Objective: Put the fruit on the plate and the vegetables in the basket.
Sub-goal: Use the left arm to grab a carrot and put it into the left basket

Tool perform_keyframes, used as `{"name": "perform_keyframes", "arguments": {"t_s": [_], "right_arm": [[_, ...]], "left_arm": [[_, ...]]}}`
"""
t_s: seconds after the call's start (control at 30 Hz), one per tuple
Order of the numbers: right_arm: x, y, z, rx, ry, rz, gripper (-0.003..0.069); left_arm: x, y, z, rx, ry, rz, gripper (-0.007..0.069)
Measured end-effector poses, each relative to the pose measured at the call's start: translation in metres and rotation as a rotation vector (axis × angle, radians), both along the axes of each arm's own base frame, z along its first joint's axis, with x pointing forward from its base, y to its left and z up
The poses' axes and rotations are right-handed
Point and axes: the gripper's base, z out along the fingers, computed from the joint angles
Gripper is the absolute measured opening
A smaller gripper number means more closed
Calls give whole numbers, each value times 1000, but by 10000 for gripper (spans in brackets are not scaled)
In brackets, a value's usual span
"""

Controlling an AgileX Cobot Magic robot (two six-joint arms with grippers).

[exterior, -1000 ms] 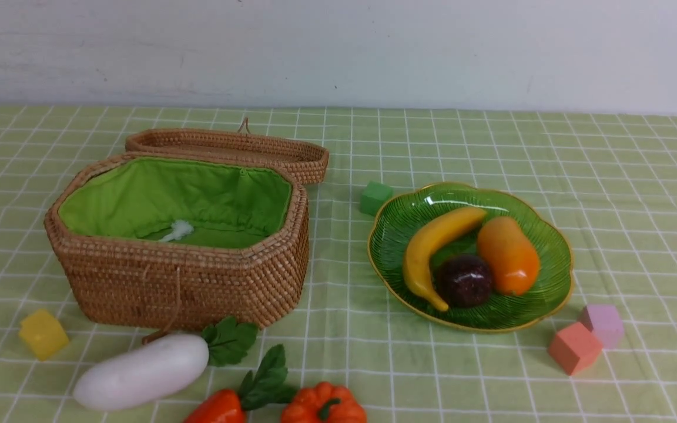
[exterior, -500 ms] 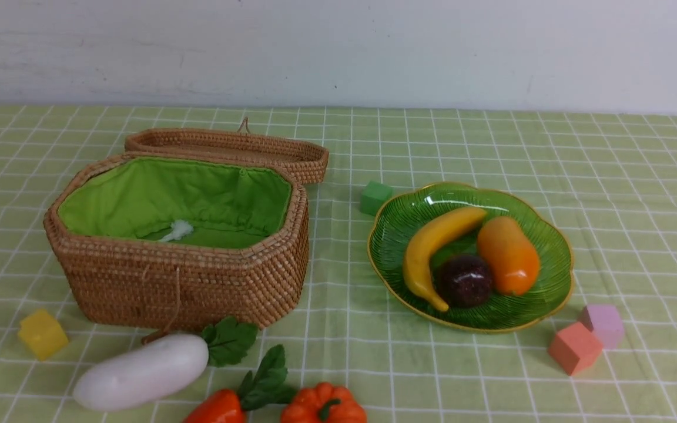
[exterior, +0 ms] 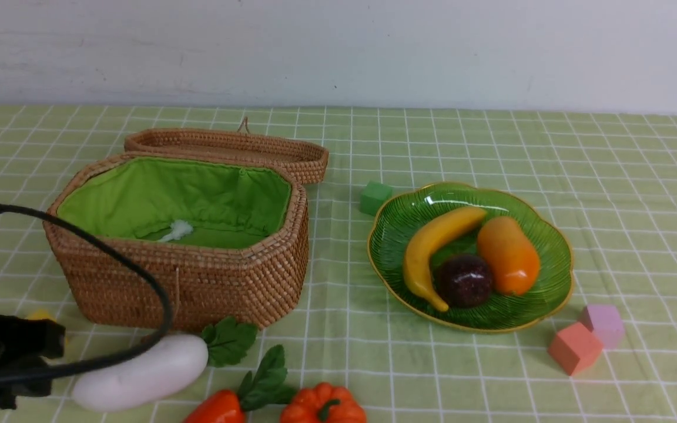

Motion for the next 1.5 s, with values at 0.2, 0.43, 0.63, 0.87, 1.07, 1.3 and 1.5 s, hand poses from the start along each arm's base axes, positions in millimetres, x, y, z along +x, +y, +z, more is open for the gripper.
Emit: {"name": "perform_keyframes", "arguments": {"t_s": [0.2, 0.43, 0.63, 0.87, 1.07, 1.3, 1.5], "right_arm": [[0, 0, 0, 0, 0, 0, 131], [0, 0, 0, 0, 0, 0, 144], [0, 0, 0, 0, 0, 0, 148], [0, 0, 0, 0, 0, 0, 149], [0, 0, 0, 0, 0, 0, 155], [0, 0, 0, 0, 0, 0, 165], [0, 0, 0, 0, -1, 0, 176]], "left_arm": [[12, -32, -16, -10, 22, -298, 395], [20, -77, -40, 180, 4, -560, 624], [37, -95, -78, 223, 79, -616, 611], [45, -100, -113, 247, 209, -652, 409], [46, -102, -92, 252, 255, -696, 291], [52, -104, 6, 272, 66, -772, 291], [73, -85, 83, 509, -327, -781, 291]]}}
